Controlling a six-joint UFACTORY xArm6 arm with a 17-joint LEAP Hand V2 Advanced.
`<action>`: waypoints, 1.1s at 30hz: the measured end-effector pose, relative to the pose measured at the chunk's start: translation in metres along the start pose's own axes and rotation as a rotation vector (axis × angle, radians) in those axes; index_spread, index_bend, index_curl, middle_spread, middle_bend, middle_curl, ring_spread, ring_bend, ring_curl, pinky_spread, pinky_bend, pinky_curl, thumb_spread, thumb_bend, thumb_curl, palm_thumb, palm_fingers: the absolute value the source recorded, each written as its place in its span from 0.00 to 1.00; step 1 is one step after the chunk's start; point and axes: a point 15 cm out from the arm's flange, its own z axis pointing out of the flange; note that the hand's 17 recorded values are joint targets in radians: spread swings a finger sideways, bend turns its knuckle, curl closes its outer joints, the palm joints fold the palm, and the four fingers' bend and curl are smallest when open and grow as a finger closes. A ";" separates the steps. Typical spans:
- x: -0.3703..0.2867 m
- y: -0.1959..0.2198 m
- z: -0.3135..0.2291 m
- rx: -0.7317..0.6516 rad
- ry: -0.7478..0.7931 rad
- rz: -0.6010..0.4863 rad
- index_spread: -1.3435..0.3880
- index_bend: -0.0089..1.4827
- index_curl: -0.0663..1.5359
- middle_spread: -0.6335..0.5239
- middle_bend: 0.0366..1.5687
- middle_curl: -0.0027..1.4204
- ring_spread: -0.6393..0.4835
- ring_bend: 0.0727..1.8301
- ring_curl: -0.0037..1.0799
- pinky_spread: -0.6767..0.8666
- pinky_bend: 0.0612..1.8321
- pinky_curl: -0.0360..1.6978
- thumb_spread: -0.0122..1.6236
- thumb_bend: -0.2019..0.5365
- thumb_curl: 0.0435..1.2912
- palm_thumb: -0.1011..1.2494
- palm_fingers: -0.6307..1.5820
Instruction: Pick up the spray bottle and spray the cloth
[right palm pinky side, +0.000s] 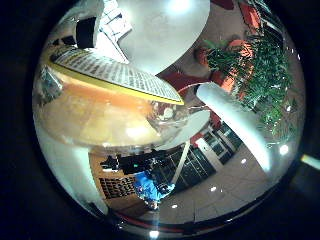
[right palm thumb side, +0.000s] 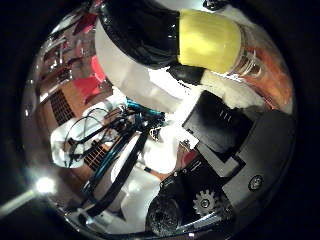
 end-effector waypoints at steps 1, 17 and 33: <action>-0.002 -0.002 0.001 -0.002 0.005 0.001 0.66 0.75 0.49 0.47 0.86 0.41 0.43 0.79 0.52 0.29 0.56 0.69 0.63 0.25 0.47 0.89 0.83; -0.035 -0.010 -0.022 0.088 -0.033 -0.035 0.66 0.75 0.50 0.47 0.86 0.41 0.43 0.79 0.52 0.29 0.56 0.69 0.62 0.26 0.47 0.90 0.83; -0.176 -0.017 -0.203 0.670 -0.805 -0.306 0.66 0.74 0.50 0.47 0.86 0.41 0.44 0.79 0.51 0.29 0.55 0.71 0.60 0.26 0.50 0.92 0.83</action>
